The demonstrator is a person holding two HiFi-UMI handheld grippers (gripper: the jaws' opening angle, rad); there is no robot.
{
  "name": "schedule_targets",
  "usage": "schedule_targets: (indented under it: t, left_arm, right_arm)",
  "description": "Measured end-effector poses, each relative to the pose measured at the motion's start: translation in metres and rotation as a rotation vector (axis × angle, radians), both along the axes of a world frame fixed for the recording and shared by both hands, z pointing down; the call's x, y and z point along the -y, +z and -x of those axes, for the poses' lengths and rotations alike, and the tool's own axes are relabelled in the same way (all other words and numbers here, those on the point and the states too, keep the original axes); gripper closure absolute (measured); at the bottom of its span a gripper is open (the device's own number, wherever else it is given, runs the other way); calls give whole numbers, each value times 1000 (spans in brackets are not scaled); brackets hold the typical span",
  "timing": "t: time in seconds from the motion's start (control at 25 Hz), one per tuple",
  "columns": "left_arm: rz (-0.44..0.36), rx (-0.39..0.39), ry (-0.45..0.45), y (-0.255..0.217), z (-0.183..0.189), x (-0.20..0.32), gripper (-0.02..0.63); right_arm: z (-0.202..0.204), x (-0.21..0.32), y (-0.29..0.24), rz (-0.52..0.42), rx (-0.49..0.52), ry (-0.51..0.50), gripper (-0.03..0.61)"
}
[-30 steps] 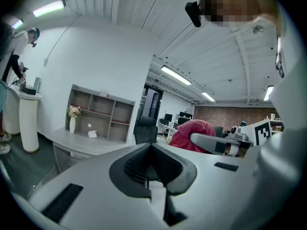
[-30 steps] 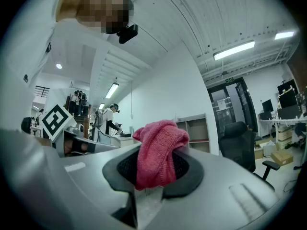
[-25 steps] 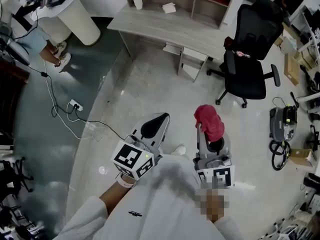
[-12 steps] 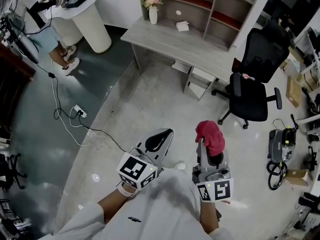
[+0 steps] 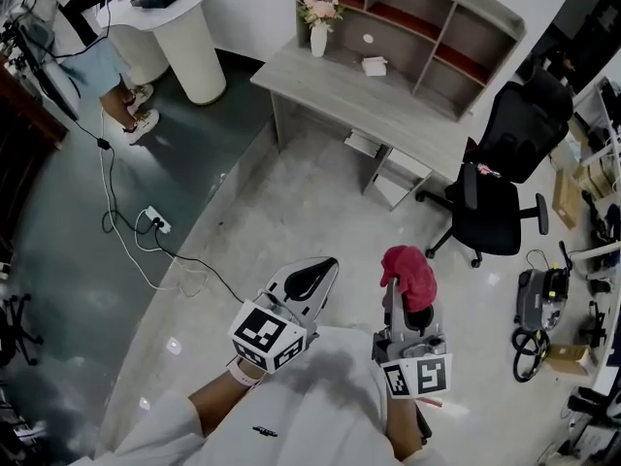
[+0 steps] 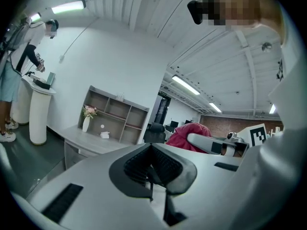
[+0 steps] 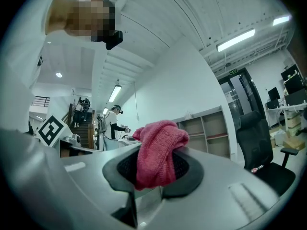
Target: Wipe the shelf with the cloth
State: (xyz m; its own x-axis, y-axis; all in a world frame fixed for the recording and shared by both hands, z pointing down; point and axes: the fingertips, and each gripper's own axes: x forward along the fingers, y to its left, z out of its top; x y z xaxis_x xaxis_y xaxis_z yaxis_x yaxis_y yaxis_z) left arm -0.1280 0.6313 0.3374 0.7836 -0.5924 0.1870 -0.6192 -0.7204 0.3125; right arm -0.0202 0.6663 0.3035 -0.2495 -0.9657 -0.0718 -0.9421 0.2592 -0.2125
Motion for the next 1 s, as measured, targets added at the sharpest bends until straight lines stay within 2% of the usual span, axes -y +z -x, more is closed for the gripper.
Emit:
schedule_targets:
  t: [0.12, 0.28, 0.6, 0.88, 1.0]
  left_arm:
    - [24, -4, -9, 10, 16, 9, 611]
    - [61, 11, 8, 20, 14, 21, 612]
    - [59, 33, 30, 23, -29, 64, 612]
    - [72, 60, -14, 27, -73, 136, 612]
    - [48, 60, -20, 17, -103, 169, 612]
  right_arm:
    - [11, 11, -4, 14, 49, 1, 483]
    - [12, 24, -1, 22, 1, 13, 483]
    - [-26, 76, 27, 63, 49, 21, 483]
    - [-79, 161, 25, 33, 45, -7, 483]
    - [-109, 197, 18, 22, 46, -19, 483]
